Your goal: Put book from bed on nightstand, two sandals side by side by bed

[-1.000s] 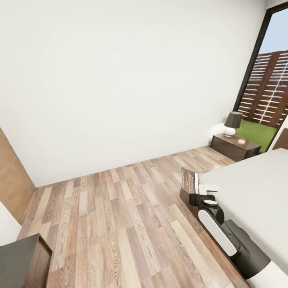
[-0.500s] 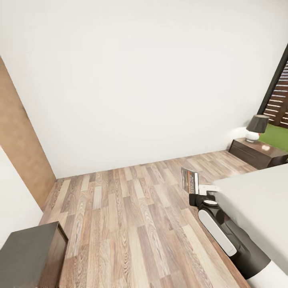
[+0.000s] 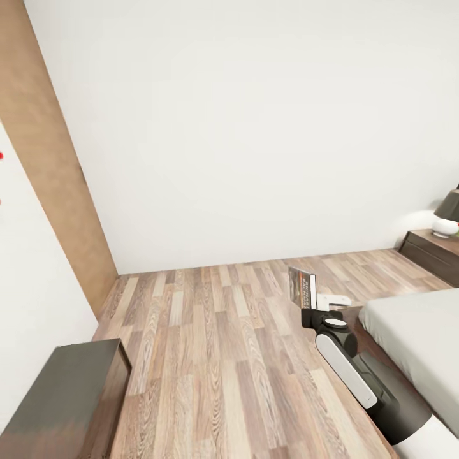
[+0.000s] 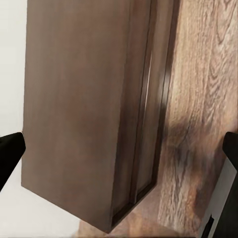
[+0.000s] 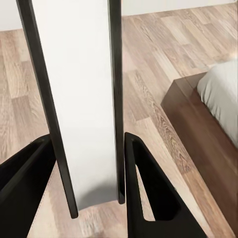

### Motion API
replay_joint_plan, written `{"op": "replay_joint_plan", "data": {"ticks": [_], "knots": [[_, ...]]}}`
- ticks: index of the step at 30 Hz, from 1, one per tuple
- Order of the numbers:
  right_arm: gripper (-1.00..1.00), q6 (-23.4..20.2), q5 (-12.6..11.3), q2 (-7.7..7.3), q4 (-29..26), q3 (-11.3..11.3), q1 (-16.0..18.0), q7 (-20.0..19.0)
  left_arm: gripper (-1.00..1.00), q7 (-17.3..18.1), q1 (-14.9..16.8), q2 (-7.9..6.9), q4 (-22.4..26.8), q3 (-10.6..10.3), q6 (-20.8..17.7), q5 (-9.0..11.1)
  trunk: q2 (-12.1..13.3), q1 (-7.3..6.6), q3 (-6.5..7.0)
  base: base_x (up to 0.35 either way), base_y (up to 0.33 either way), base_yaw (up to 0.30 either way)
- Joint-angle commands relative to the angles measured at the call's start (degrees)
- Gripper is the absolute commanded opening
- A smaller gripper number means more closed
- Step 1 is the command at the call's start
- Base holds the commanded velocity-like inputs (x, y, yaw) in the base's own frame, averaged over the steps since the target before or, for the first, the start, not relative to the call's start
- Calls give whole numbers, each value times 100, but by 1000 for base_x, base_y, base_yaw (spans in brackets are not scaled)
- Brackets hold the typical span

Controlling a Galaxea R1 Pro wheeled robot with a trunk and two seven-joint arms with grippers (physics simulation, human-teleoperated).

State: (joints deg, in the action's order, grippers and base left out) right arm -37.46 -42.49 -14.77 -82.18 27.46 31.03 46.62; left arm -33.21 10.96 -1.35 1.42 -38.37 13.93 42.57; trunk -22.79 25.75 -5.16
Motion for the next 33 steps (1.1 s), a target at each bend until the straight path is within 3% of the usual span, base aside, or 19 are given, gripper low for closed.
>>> {"op": "replay_joint_plan", "data": {"ticks": [1, 17, 26, 31, 33], "knots": [[-100, -18, -23, -7, -11, 14, 9, 58, 100, -17, 3, -3, 7, -47, 13, 59, -13, 4, -13, 0, 0, 265], [-100, -24, -24, -8, -6, 14, 9, 57, 100, -16, 3, 2, 7, -41, 13, 62, -13, 4, -13, 0, 0, 265], [-100, -25, -31, -8, -1, 14, 9, 58, 100, 0, 3, 270, 13, -1, 5, 97, -13, 4, -13, 0, 0, 246], [-100, -25, -33, -8, 0, 14, 9, 58, 100, 25, -30, 262, 11, -11, 6, 107, -13, 4, -13, 0, 0, 45], [-100, -25, -34, -6, 0, 14, 9, 58, 100, 156, -37, 328, 61, -32, 28, 78, -13, 4, -13, 0, 0, 12]]}}
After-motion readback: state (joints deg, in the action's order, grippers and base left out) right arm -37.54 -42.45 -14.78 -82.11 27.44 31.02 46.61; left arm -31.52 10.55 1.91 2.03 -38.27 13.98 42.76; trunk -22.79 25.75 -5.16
